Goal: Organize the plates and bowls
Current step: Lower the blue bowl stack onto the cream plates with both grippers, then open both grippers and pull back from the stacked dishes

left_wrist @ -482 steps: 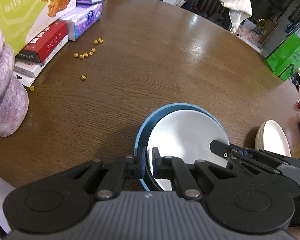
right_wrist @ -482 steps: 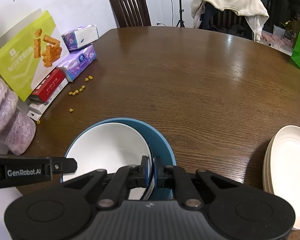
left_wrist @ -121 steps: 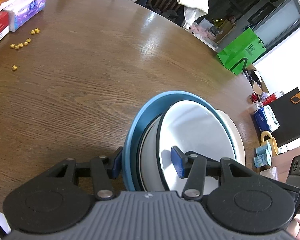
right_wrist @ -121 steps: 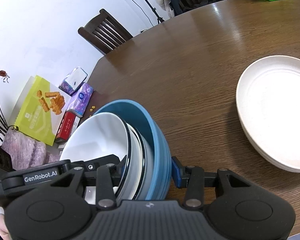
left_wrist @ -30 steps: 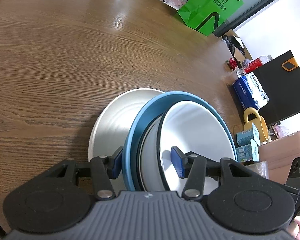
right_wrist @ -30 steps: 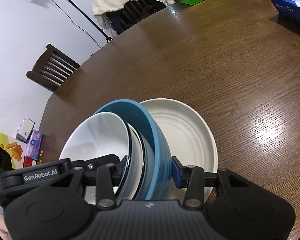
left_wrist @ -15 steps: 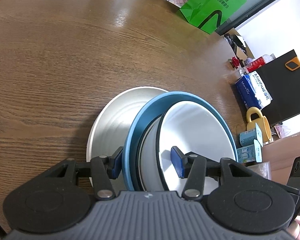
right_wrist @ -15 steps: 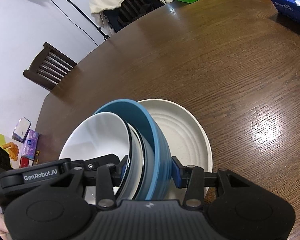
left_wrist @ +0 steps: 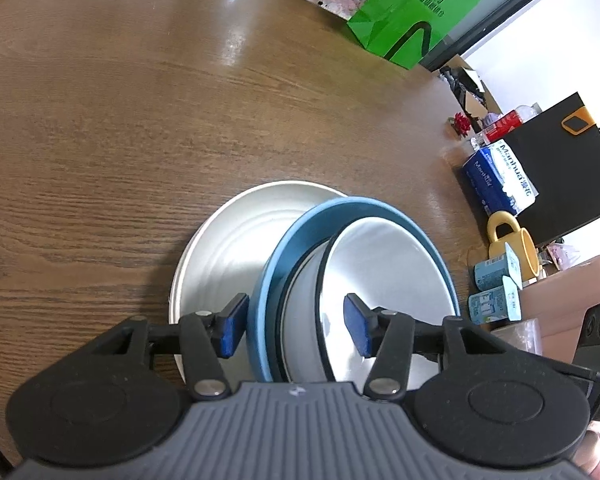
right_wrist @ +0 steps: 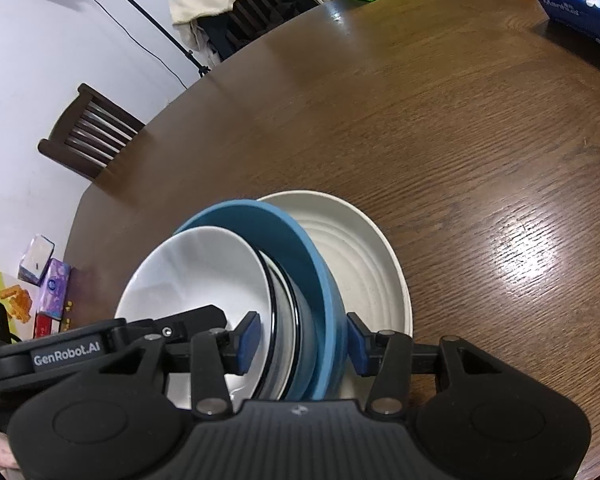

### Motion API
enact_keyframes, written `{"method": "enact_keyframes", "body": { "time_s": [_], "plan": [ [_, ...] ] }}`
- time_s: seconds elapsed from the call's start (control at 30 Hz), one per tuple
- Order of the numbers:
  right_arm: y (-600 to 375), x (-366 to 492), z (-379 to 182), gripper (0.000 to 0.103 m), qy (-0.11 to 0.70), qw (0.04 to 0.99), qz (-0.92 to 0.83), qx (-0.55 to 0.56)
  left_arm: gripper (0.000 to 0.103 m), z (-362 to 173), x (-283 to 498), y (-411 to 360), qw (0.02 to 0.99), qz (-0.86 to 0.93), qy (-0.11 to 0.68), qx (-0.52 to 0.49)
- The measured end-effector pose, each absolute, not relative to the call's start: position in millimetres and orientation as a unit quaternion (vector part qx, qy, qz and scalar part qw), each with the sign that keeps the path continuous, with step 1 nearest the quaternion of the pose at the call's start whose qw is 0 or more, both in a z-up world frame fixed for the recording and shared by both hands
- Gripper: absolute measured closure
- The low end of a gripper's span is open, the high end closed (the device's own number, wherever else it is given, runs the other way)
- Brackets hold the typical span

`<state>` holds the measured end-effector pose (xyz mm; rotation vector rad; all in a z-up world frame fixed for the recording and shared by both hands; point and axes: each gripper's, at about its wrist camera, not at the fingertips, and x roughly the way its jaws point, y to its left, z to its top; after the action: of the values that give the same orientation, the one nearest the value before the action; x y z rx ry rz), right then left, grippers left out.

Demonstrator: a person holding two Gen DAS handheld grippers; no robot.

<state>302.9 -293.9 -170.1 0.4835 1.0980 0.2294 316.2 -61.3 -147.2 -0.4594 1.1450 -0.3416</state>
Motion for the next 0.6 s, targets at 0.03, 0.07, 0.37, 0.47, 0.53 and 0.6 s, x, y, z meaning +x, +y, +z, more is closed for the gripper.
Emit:
{"method": "enact_keyframes", "body": {
  "time_s": [0.03,0.07,0.37,0.47,0.53,0.6],
  "plan": [
    [-294.3,301.9,-168.5,0.055,0.513,0.821,0.107,0.225,0.045,-145.1,314.7,-60.8,0.804,-0.16,0.531,-0.212],
    [-294.3,301.1,-167.0,0.054,0.512,0.823,0.107,0.222,0.042,-142.4,313.2,-60.6,0.807,-0.161,0.527,-0.21],
    [-283.8,284.9,-139.9,0.024,0.481,0.849,0.113,0.189,0.016,-113.1,290.9,-44.0,0.841,-0.148,0.484,-0.19],
    [-279.8,278.9,-129.7,0.018,0.465,0.861,0.109,0.173,0.007,-102.6,280.5,-36.2,0.854,-0.146,0.466,-0.18],
    [-276.7,273.8,-123.6,0.015,0.454,0.87,0.103,0.16,0.002,-95.5,271.1,-31.0,0.864,-0.147,0.45,-0.173],
    [-273.8,266.9,-118.3,0.005,0.444,0.878,0.094,0.148,0.0,-88.0,260.5,-26.4,0.875,-0.143,0.432,-0.164]
  ]
}}
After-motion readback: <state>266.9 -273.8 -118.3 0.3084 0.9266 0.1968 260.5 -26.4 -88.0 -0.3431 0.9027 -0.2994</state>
